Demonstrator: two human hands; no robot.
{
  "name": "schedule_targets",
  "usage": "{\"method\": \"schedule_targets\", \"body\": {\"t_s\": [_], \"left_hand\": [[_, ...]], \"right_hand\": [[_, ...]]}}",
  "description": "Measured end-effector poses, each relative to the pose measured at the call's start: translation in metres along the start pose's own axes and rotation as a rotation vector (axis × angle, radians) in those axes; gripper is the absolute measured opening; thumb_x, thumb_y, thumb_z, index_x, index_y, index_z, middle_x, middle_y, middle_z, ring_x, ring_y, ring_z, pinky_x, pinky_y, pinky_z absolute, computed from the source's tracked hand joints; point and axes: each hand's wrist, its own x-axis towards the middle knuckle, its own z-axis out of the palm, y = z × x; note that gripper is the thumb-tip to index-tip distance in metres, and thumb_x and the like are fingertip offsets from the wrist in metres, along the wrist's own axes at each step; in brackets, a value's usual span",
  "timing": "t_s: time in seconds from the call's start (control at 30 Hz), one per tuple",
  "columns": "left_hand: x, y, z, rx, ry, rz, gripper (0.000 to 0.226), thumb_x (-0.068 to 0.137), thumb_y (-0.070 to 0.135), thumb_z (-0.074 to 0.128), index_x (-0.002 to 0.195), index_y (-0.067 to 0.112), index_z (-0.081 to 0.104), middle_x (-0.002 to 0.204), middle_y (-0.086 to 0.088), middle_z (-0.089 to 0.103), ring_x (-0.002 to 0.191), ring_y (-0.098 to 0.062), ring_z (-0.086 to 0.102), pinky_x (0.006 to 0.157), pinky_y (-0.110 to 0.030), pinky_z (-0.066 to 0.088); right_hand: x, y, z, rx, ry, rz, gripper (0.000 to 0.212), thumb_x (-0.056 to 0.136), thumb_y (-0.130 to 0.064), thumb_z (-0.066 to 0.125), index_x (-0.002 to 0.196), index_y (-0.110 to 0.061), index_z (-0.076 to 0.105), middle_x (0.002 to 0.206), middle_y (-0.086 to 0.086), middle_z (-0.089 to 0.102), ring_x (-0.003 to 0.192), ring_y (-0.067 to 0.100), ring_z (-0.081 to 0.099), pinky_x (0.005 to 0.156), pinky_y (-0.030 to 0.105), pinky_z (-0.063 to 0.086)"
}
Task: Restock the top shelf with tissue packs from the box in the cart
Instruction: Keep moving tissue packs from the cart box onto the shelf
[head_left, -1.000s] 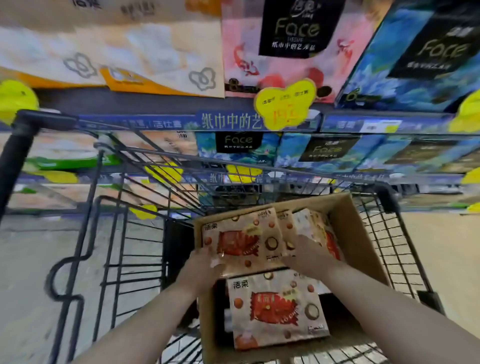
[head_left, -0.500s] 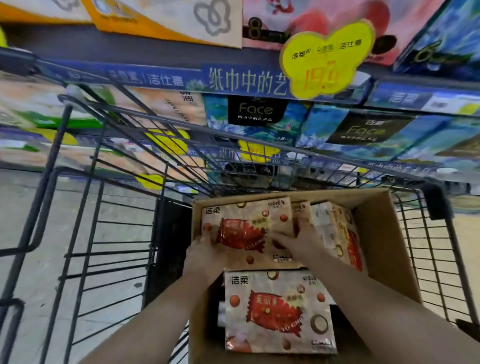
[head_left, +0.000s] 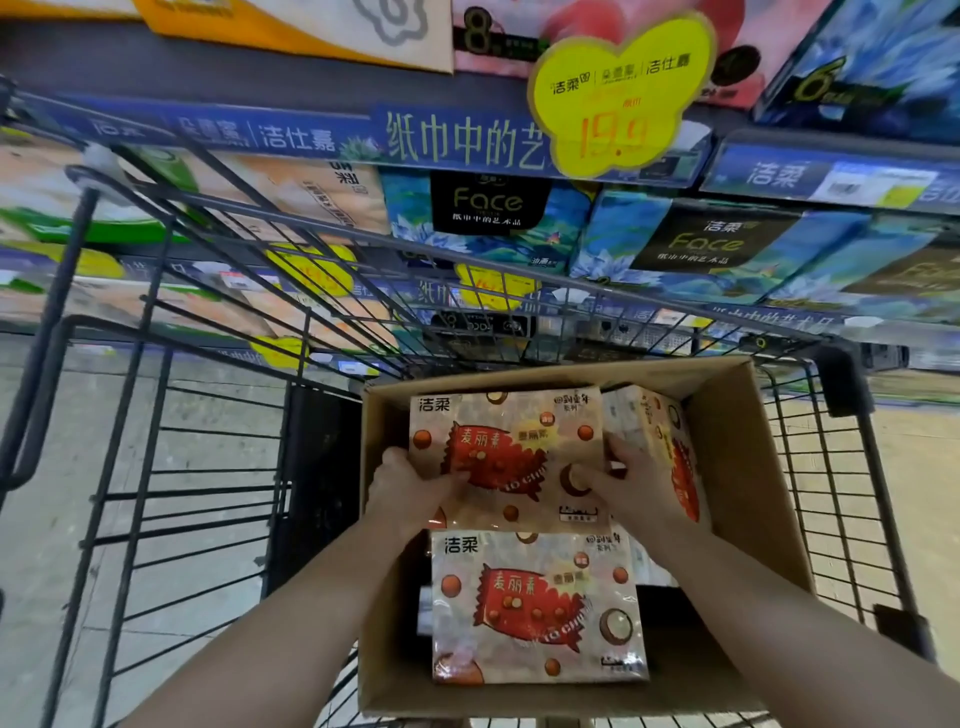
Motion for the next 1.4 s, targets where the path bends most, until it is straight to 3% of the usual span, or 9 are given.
{"method": "schedule_targets", "body": {"t_s": [0.2, 0.37, 0.47, 0.6, 0.77, 0.93, 1.07, 1.27, 1.4], "left_hand": [[-0.004, -0.006, 0.008, -0.293, -0.015, -0.025, 0.082, 0.08, 0.023, 0.074, 0.143, 0.009, 0.025, 0.136, -0.012, 0.045, 0.121, -0.029, 0.048, 0.087, -0.032, 0.043], [-0.02, -0.012, 0.006, -0.385, 0.031, 0.012, 0.055, 0.077, 0.02, 0.076, 0.124, 0.021, 0.049, 0.114, -0.002, 0.061, 0.106, -0.025, 0.059, 0.089, -0.038, 0.052], [-0.039, -0.011, -0.004, -0.425, 0.053, 0.072, 0.043, 0.078, 0.016, 0.075, 0.112, 0.022, 0.05, 0.099, 0.004, 0.06, 0.101, -0.023, 0.061, 0.086, -0.041, 0.054], [-0.07, 0.002, -0.019, -0.398, 0.111, 0.185, 0.056, 0.078, 0.015, 0.075, 0.128, 0.014, 0.048, 0.112, -0.004, 0.061, 0.108, -0.024, 0.059, 0.089, -0.04, 0.053], [-0.115, 0.018, -0.039, -0.473, 0.173, 0.267, 0.044, 0.079, 0.011, 0.074, 0.118, 0.015, 0.052, 0.099, 0.005, 0.064, 0.1, -0.021, 0.062, 0.076, -0.026, 0.052], [-0.166, 0.031, -0.055, -0.5, 0.305, 0.353, 0.043, 0.079, 0.017, 0.074, 0.117, 0.017, 0.053, 0.102, 0.003, 0.064, 0.091, -0.016, 0.062, 0.066, -0.018, 0.049], [-0.204, 0.037, -0.075, -0.573, 0.356, 0.369, 0.049, 0.077, 0.02, 0.076, 0.119, 0.023, 0.049, 0.106, 0.001, 0.066, 0.09, -0.018, 0.067, 0.083, -0.04, 0.056], [-0.259, 0.03, -0.108, -0.696, 0.556, 0.409, 0.061, 0.079, 0.019, 0.073, 0.131, 0.028, 0.042, 0.108, 0.004, 0.062, 0.093, -0.019, 0.067, 0.081, -0.042, 0.058], [-0.293, 0.004, -0.132, -0.761, 0.665, 0.404, 0.051, 0.08, 0.018, 0.072, 0.122, 0.027, 0.045, 0.102, 0.008, 0.062, 0.086, -0.011, 0.067, 0.077, -0.037, 0.059]], "right_hand": [[-0.009, -0.007, -0.001, 0.284, -0.061, 0.088, 0.051, 0.089, -0.021, 0.063, 0.137, -0.025, 0.048, 0.116, -0.003, 0.056, 0.095, 0.013, 0.053, 0.076, 0.026, 0.045], [-0.015, -0.013, -0.005, 0.374, -0.121, 0.037, 0.061, 0.085, -0.019, 0.068, 0.14, -0.028, 0.043, 0.111, -0.008, 0.055, 0.097, 0.012, 0.053, 0.073, 0.021, 0.046], [-0.023, -0.017, -0.012, 0.367, -0.134, 0.024, 0.063, 0.084, -0.014, 0.069, 0.14, -0.028, 0.044, 0.126, -0.001, 0.058, 0.107, 0.018, 0.057, 0.085, 0.03, 0.05], [-0.046, -0.03, -0.03, 0.334, -0.169, -0.02, 0.059, 0.071, -0.032, 0.075, 0.124, -0.042, 0.052, 0.119, -0.003, 0.065, 0.105, 0.021, 0.063, 0.093, 0.044, 0.052], [-0.075, -0.056, -0.062, 0.378, -0.178, -0.119, 0.037, 0.085, -0.009, 0.067, 0.102, -0.035, 0.049, 0.094, -0.012, 0.062, 0.085, 0.008, 0.06, 0.07, 0.022, 0.05], [-0.103, -0.086, -0.088, 0.378, -0.224, -0.2, 0.044, 0.081, -0.01, 0.071, 0.12, -0.024, 0.057, 0.113, -0.001, 0.067, 0.102, 0.02, 0.065, 0.095, 0.043, 0.051], [-0.122, -0.111, -0.102, 0.365, -0.257, -0.367, 0.055, 0.083, -0.012, 0.07, 0.132, -0.025, 0.052, 0.116, -0.003, 0.067, 0.101, 0.016, 0.065, 0.09, 0.034, 0.052], [-0.156, -0.157, -0.101, 0.308, -0.347, -0.592, 0.056, 0.084, -0.018, 0.069, 0.134, -0.032, 0.048, 0.116, -0.005, 0.066, 0.094, 0.011, 0.065, 0.071, 0.025, 0.052], [-0.182, -0.182, -0.083, 0.285, -0.449, -0.702, 0.054, 0.085, -0.017, 0.067, 0.134, -0.031, 0.049, 0.119, -0.004, 0.065, 0.093, 0.009, 0.064, 0.063, 0.02, 0.049]]}}
